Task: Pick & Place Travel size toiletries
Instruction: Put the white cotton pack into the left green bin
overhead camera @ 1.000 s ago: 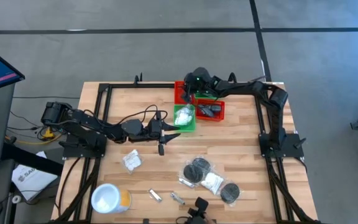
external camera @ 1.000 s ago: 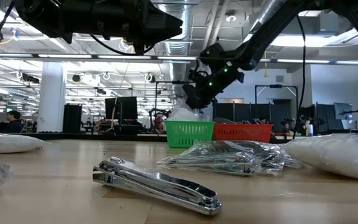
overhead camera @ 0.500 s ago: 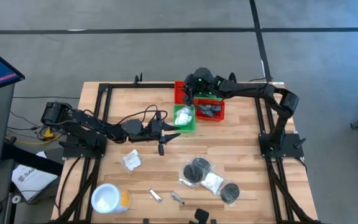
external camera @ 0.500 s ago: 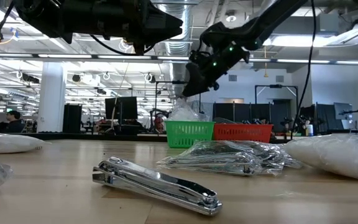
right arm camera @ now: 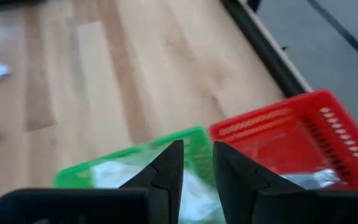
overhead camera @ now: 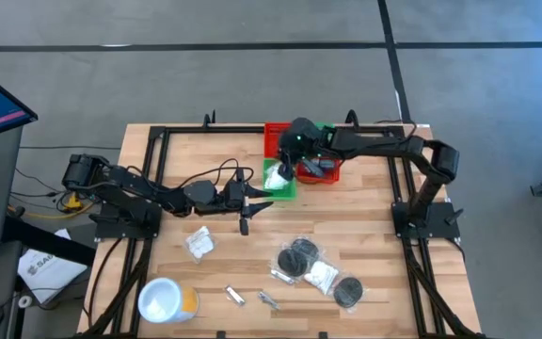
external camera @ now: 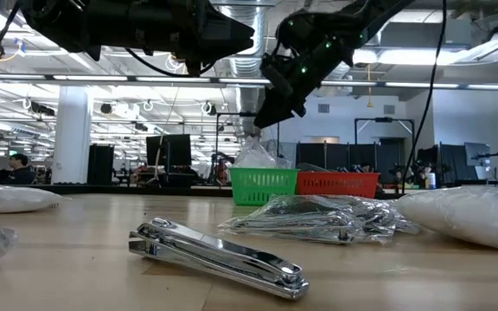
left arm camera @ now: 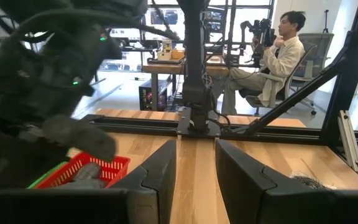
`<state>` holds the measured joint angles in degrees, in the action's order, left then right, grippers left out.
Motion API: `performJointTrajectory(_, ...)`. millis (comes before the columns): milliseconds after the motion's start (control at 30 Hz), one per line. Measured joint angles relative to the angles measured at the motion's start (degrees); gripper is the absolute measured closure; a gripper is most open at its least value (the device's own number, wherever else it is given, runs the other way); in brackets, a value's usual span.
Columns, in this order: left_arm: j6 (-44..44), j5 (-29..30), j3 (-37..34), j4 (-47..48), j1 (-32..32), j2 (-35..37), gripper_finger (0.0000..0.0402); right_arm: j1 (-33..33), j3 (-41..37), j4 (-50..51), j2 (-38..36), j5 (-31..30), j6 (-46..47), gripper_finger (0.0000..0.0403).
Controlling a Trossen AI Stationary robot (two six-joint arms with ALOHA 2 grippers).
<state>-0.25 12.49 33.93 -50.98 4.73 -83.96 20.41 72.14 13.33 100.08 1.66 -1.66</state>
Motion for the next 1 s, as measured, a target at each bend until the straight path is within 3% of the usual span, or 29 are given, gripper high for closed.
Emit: performJointTrajectory(1000, -0.2, -0.4, 0.0, 0.0, 1.0, 0.0, 0.0298, -24.4, -11.6, 4.3, -11.9, -0.1, 11.7, 0.0326)
